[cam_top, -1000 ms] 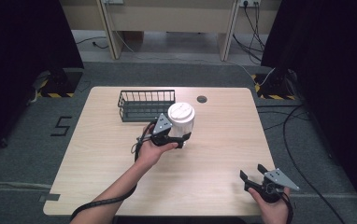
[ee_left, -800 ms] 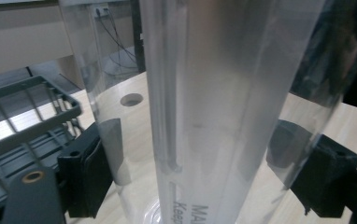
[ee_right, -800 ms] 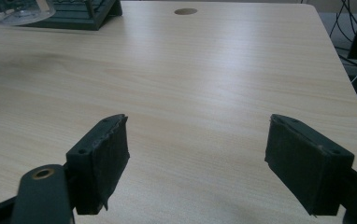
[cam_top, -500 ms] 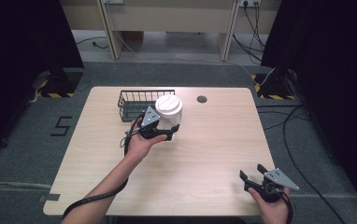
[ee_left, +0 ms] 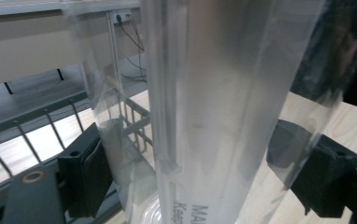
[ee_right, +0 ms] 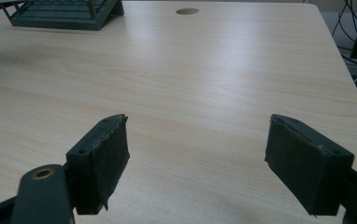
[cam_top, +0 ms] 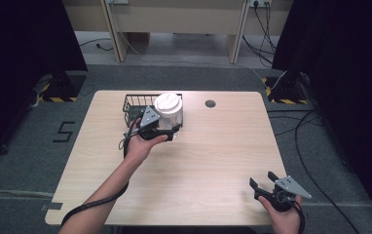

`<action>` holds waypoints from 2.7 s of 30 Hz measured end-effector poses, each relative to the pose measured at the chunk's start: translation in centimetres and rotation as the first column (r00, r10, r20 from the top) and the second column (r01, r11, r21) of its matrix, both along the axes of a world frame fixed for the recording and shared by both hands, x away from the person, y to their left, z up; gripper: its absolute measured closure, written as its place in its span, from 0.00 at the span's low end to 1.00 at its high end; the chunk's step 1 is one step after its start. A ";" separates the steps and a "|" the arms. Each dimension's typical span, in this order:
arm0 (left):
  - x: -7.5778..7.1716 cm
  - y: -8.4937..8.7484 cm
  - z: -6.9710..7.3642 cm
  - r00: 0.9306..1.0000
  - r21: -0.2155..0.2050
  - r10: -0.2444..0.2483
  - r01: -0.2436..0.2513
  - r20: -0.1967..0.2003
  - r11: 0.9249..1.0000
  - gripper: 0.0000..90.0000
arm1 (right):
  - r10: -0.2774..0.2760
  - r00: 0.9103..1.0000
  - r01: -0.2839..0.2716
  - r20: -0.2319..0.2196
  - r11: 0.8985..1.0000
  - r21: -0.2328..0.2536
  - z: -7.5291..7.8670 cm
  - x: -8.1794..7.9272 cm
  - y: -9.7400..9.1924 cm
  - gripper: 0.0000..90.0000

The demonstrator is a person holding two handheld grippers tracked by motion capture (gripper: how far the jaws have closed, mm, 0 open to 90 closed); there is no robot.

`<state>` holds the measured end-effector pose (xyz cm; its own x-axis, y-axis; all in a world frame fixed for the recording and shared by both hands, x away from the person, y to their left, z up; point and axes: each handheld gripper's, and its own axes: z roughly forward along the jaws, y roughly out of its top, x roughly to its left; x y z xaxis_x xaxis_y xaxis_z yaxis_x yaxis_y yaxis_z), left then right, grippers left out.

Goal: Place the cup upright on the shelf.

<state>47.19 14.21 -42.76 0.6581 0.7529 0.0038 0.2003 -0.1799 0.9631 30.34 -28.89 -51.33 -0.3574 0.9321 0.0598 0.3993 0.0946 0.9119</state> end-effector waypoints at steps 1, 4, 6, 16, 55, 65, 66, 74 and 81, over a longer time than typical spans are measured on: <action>0.1 0.1 0.1 1.000 0.001 0.003 -0.003 0.003 1.000 0.20 | 0.000 1.000 0.000 0.000 1.000 0.000 0.0 0.0 0.0 0.24; 0.2 0.4 0.4 1.000 0.002 0.009 -0.009 0.005 1.000 0.20 | -0.001 1.000 0.001 0.001 1.000 0.000 0.0 0.0 0.0 0.24; 0.4 0.7 0.7 1.000 0.006 0.014 -0.014 0.006 1.000 0.20 | -0.001 1.000 0.001 0.001 1.000 -0.001 0.0 0.0 0.0 0.24; 1.2 2.1 1.6 0.998 0.005 0.053 -0.053 0.020 0.999 0.20 | 0.005 1.000 -0.005 0.000 1.000 -0.005 0.0 0.0 0.0 0.24; 4.6 4.1 4.5 0.992 -0.011 0.122 -0.121 0.043 0.993 0.20 | 0.004 1.000 -0.004 -0.004 1.000 0.005 0.0 0.0 0.0 0.25; 5.7 4.4 4.8 0.989 -0.013 0.142 -0.141 0.039 0.990 0.20 | 0.003 1.000 -0.003 -0.009 1.000 0.010 0.0 0.2 -0.1 0.25; 5.7 4.4 4.8 0.989 -0.013 0.142 -0.141 0.039 0.990 0.20 | 0.002 1.000 -0.002 -0.012 1.000 0.015 0.0 0.1 -0.1 0.25; 6.7 4.5 4.7 0.986 -0.015 0.160 -0.159 0.036 0.987 0.20 | 0.002 1.000 -0.002 -0.012 1.000 0.009 0.0 0.1 -0.1 0.25; 7.8 4.7 4.7 0.981 -0.029 0.190 -0.190 0.031 0.981 0.20 | 0.002 1.000 -0.002 -0.014 1.000 0.017 0.0 0.1 -0.2 0.25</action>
